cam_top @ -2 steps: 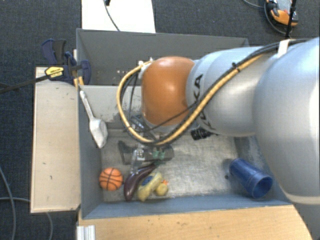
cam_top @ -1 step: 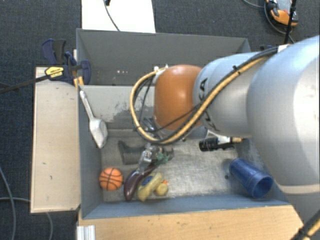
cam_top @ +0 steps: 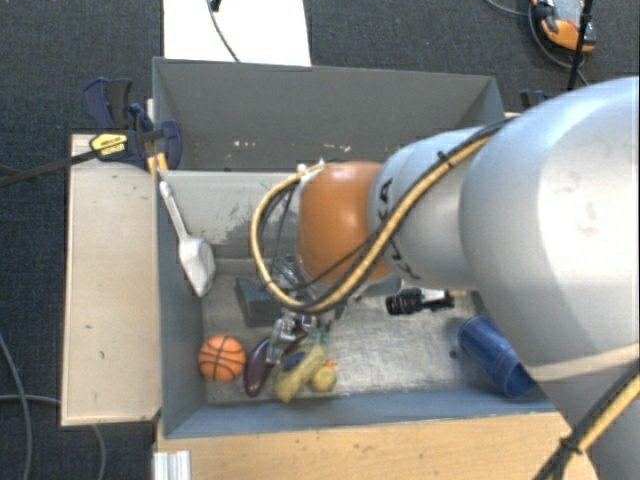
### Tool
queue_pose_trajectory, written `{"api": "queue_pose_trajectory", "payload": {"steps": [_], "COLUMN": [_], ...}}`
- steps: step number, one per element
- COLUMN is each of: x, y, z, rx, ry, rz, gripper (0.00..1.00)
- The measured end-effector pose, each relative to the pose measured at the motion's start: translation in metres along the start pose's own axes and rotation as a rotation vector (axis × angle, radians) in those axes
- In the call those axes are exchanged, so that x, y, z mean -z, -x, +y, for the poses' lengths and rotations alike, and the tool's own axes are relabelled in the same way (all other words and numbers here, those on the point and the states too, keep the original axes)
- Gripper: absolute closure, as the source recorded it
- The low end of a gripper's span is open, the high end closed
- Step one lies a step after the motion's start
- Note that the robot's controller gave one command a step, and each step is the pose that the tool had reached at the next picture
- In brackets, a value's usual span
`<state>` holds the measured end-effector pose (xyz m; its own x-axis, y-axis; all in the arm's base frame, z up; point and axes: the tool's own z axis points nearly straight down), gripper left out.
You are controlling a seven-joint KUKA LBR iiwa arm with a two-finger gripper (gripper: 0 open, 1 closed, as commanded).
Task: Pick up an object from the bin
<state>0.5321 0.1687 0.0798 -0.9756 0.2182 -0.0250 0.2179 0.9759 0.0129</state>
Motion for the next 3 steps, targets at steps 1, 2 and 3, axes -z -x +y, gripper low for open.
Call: {"api": "queue_pose_trajectory", "payload": {"steps": [1,2,3], "x": [0.0049,0.0049,0.0080], "y": [0.0015,0.0014,0.0005], "z": [0.0041,0.0041,0.0039], "rx": [0.000,-0.001,-0.001], "ry": [0.008,0.008,0.007], "rz": [-0.006,-0.006,-0.003], "gripper": [1.00,1.00,1.00]}}
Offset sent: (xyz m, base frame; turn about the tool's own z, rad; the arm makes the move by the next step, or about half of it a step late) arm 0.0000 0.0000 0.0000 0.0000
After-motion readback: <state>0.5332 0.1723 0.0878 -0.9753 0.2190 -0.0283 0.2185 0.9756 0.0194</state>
